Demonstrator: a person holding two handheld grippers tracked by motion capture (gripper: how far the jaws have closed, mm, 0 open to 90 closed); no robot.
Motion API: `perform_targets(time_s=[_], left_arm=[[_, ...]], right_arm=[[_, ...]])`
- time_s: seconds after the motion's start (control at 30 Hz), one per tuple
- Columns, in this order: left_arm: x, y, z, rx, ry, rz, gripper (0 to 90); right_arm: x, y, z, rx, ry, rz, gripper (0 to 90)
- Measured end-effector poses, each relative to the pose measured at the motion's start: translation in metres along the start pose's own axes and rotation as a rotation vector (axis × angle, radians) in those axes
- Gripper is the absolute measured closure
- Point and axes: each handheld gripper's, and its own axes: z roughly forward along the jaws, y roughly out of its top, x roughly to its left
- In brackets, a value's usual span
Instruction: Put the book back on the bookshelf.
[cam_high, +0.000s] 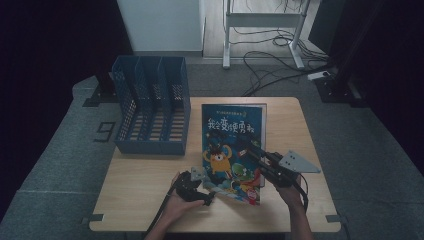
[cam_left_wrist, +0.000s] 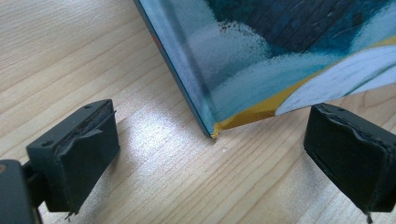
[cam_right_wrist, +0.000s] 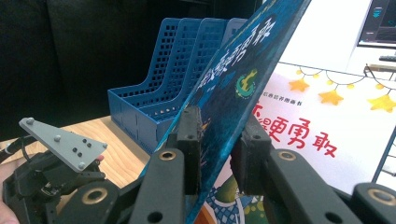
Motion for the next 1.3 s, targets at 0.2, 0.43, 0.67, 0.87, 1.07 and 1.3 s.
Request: perform_targets(time_s=[0.2, 0.43, 0.67, 0.87, 1.07, 1.3], left_arm=[[-0.0015, -0.002, -0.0019, 0.003, 0.02, 0.006, 5.8], [-0.0002, -0.0031, -0.0034, 0.004, 0.016, -0.001, 5.8], [-0.0006, -0.0029, -0.0014, 0.0, 0.027, 0.01, 4.2], [0.0019, -0.0006, 0.0004, 0.002, 0.027, 0.003, 2.8], [0.0037, 0.0004, 0.0019, -0.002, 0.032, 0.0, 2.4], [0.0018, -0.0012, 0.0004, 0.0, 0.046, 0.003, 4.1]], right_arm=[[0.0003, -0.0003, -0.0012, 0.0, 0.004, -0.013, 73.6], [-0.0007, -0.0015, -0.0025, -0.002, 0.012, -0.009, 73.7], [-0.0019, -0.0012, -0.0036, 0.003, 0.023, 0.004, 74.2], [0.002, 0.0039, -0.0043, 0.024, 0.017, -0.026, 73.8], [0.0016, 0.0041, -0.0046, 0.025, 0.01, -0.037, 73.6], [-0.0022, 0.0007, -0.0077, 0.022, 0.029, -0.025, 74.0]])
